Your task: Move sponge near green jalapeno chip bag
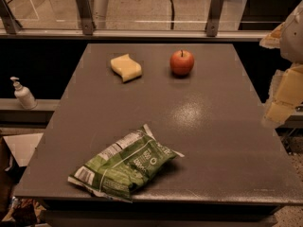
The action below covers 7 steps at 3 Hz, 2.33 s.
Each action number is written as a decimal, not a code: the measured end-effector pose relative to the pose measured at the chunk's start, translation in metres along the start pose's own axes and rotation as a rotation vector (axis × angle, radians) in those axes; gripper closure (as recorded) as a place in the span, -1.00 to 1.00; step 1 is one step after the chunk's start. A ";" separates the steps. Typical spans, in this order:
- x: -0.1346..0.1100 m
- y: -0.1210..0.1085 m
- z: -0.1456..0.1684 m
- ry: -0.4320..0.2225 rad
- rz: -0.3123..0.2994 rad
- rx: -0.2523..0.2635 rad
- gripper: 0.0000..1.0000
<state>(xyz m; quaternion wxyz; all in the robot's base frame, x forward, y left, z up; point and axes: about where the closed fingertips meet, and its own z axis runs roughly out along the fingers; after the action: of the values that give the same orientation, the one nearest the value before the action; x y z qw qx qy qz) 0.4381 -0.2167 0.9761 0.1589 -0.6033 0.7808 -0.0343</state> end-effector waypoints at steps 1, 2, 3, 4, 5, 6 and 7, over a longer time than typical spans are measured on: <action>-0.001 -0.001 0.000 -0.003 -0.001 0.005 -1.00; -0.011 -0.002 0.010 -0.022 -0.013 0.016 -1.00; -0.026 -0.005 0.027 -0.057 -0.031 0.032 -1.00; -0.041 -0.010 0.049 -0.110 -0.040 0.048 -1.00; -0.063 -0.022 0.077 -0.195 -0.034 0.038 -1.00; -0.095 -0.032 0.102 -0.280 -0.029 0.007 -1.00; -0.130 -0.040 0.125 -0.371 -0.015 -0.032 -1.00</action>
Offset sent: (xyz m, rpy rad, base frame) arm 0.0180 0.0278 -0.0234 0.0324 -0.0296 0.0375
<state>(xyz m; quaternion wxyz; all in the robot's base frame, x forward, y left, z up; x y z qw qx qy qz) 0.5403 -0.0864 0.8940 0.2902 -0.6075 0.7341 0.0889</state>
